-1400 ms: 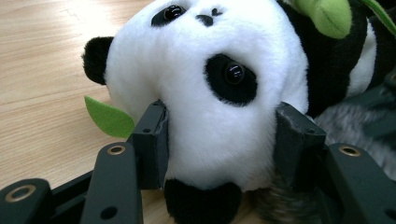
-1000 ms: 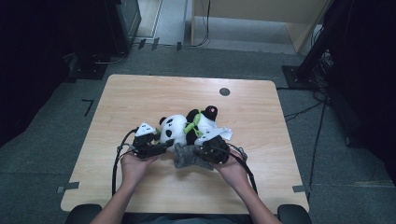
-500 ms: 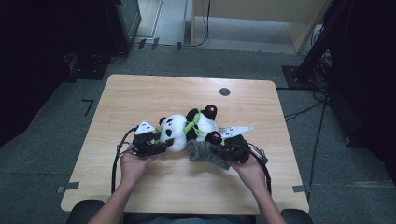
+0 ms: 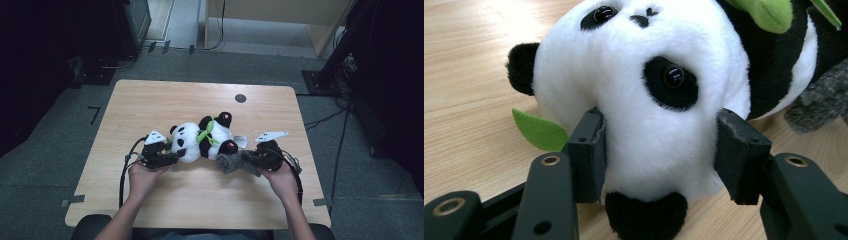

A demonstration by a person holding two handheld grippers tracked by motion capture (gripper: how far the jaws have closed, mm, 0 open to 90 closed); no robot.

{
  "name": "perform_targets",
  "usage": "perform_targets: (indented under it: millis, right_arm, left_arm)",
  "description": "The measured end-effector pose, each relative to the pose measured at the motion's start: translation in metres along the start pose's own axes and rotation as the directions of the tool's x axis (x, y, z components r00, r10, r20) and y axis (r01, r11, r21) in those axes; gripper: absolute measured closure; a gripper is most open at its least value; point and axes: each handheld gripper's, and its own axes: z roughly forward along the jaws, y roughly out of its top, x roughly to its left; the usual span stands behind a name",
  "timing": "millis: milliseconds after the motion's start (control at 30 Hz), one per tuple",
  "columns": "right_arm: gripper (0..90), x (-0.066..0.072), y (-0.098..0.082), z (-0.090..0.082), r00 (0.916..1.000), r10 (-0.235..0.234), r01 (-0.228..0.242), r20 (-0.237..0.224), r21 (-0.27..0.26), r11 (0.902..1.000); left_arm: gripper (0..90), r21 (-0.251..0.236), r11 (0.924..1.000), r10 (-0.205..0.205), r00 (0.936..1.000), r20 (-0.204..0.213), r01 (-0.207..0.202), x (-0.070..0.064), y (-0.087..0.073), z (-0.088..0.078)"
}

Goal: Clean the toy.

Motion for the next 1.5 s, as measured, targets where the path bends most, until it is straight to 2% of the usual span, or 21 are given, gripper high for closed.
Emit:
perform_targets:
  millis: [267, 433, 667, 867, 1033, 1200, 1367, 1500]
  right_arm:
    - [81.1, -0.026, 0.0, -0.002, 0.9983, 0.05, -0.049, 0.028, -0.042, 0.9979]
    - [81.3, -0.045, 0.002, -0.002, 0.9924, 0.116, -0.113, 0.039, -0.076, 0.9906]
    - [81.4, -0.062, 0.009, -0.002, 0.9863, 0.148, -0.139, 0.073, -0.112, 0.9839]
    - [81.4, -0.079, 0.013, -0.003, 0.9775, 0.178, -0.163, 0.113, -0.134, 0.9775]
    - [81.4, -0.097, 0.013, 0.001, 0.9652, 0.222, -0.202, 0.138, -0.146, 0.9684]
    - [81.2, -0.111, 0.016, 0.006, 0.9569, 0.231, -0.203, 0.176, -0.162, 0.9656]
    - [80.7, -0.121, 0.017, 0.014, 0.9508, 0.243, -0.208, 0.192, -0.185, 0.9604]
    - [79.6, -0.125, 0.013, 0.027, 0.9484, 0.238, -0.203, 0.21, -0.172, 0.9638]
  left_arm:
    - [45.1, -0.004, 1.0, 0.004, 1.0, -0.001, -0.004, -0.001, -0.001, 0.0]
    - [44.8, -0.008, 0.9999, 0.013, 0.9999, -0.004, -0.013, -0.002, -0.002, 0.0]
    - [44.7, -0.008, 0.9998, 0.016, 0.9998, -0.006, -0.017, -0.003, -0.003, -0.001]
    - [44.5, -0.011, 0.9999, 0.013, 0.9999, -0.006, -0.013, -0.002, -0.002, -0.001]
    - [44.3, -0.014, 0.9998, 0.013, 0.9999, -0.006, -0.013, -0.002, -0.003, 0.0]
    - [44.1, -0.016, 0.9997, 0.017, 0.9998, -0.007, -0.018, -0.002, -0.003, -0.001]
    - [43.8, -0.019, 0.9996, 0.019, 0.9998, -0.008, -0.02, -0.002, -0.004, -0.001]
    - [43.2, -0.02, 0.9996, 0.021, 0.9998, -0.008, -0.021, -0.001, -0.004, -0.001]
